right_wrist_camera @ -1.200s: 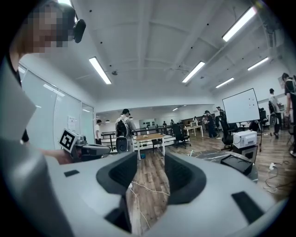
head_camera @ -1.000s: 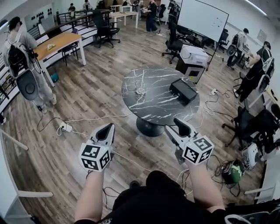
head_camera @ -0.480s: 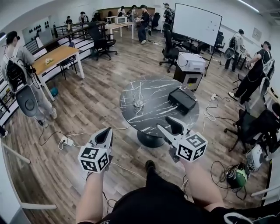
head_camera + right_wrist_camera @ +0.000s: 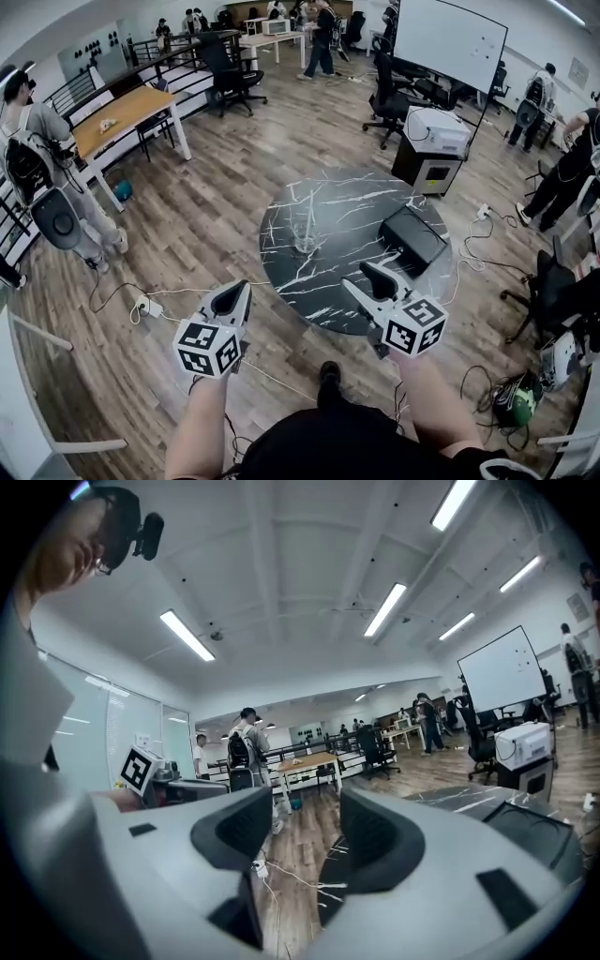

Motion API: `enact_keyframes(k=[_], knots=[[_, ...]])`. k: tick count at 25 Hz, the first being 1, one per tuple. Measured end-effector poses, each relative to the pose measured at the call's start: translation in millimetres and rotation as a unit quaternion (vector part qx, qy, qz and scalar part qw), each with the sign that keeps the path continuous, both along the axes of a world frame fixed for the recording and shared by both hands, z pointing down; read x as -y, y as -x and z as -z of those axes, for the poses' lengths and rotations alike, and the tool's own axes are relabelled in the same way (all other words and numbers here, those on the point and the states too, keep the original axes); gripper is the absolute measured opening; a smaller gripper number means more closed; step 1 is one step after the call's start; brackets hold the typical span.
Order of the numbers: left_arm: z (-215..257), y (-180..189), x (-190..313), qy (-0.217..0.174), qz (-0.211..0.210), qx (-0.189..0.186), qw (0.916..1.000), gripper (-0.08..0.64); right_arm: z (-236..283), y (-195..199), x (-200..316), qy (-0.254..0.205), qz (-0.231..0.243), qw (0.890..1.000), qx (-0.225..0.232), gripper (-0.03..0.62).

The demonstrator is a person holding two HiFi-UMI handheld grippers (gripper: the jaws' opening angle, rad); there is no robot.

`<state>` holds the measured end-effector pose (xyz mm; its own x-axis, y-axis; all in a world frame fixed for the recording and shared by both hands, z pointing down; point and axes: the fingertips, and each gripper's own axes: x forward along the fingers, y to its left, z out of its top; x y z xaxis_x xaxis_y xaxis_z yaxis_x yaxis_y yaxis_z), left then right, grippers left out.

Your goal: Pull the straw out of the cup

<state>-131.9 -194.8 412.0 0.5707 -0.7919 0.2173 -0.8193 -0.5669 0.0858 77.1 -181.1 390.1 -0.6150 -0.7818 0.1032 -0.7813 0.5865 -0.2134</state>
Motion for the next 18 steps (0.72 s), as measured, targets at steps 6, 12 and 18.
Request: enact_keyframes(k=[6,12,18], knots=[[-17.6,-28.3,82.6,0.031,0.022,0.008,0.9992,0.011,-29.1,-25.2,88.4,0.039,0.020,0.999,0.016,0.232],[-30.6,-37.4,132.7,0.044,0.034,-0.002,0.9985,0.011,-53.9,-23.1,145.4,0.070,0.044,0.997,0.005,0.232],[-33.4,-25.1,176.1,0.039,0.021,0.001,0.9990,0.011,-57.9,-14.7,179.8,0.077,0.029,0.997,-0.009,0.232]])
